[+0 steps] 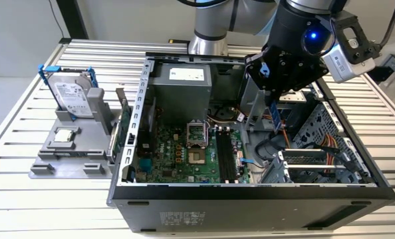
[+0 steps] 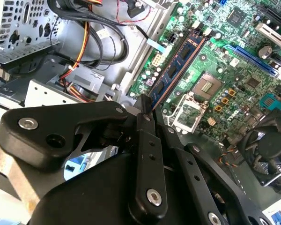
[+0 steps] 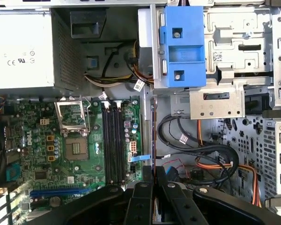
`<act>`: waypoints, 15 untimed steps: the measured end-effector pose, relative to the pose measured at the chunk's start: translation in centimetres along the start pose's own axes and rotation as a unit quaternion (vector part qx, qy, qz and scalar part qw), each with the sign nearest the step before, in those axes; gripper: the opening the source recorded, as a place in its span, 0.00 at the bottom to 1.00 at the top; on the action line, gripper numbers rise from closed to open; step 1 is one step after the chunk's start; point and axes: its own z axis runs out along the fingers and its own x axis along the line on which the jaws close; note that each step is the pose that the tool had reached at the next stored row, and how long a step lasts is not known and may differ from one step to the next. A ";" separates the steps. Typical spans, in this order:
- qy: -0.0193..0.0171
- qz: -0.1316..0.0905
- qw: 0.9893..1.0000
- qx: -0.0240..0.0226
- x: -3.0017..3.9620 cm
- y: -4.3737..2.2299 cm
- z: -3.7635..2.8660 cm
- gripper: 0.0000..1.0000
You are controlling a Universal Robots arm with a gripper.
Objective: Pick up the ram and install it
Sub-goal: 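Insert the ram into the slot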
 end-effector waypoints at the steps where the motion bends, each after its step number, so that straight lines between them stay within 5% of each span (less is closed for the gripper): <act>1: 0.000 0.000 1.000 0.000 0.00 0.00 0.00 0.00; 10: 0.006 0.000 1.000 -0.001 0.01 -0.01 0.06 0.00; 15: 0.007 0.001 1.000 -0.010 0.01 -0.01 0.11 0.00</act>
